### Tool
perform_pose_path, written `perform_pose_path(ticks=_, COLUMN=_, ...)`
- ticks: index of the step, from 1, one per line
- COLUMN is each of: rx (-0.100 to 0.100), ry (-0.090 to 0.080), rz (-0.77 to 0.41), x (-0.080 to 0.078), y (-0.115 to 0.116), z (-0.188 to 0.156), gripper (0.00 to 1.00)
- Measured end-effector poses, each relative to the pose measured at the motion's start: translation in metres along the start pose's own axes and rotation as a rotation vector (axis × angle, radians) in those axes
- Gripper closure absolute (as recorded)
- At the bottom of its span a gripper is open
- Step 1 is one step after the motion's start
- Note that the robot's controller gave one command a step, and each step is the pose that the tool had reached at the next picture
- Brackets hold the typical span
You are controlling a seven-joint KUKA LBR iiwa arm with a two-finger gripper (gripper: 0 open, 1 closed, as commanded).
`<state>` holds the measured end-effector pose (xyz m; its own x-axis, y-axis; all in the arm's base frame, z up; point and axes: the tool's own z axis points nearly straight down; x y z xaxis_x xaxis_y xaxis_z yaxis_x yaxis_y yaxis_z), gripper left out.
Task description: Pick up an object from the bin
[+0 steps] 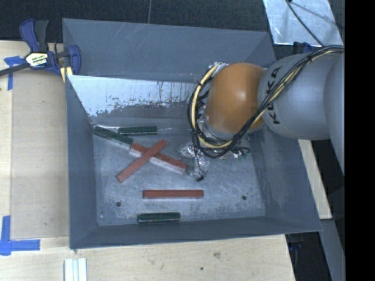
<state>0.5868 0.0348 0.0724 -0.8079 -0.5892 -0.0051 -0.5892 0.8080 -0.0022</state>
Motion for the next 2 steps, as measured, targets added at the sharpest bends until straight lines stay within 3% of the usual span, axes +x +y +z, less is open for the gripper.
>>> perform_pose_path(ticks=1, rx=0.000, ry=0.001, rz=-0.001, x=0.000, y=0.000, z=0.000, gripper=0.00)
perform_pose_path(ticks=2, rx=-0.003, ry=0.005, rz=0.315, x=-0.056, y=0.024, z=0.002, gripper=0.00)
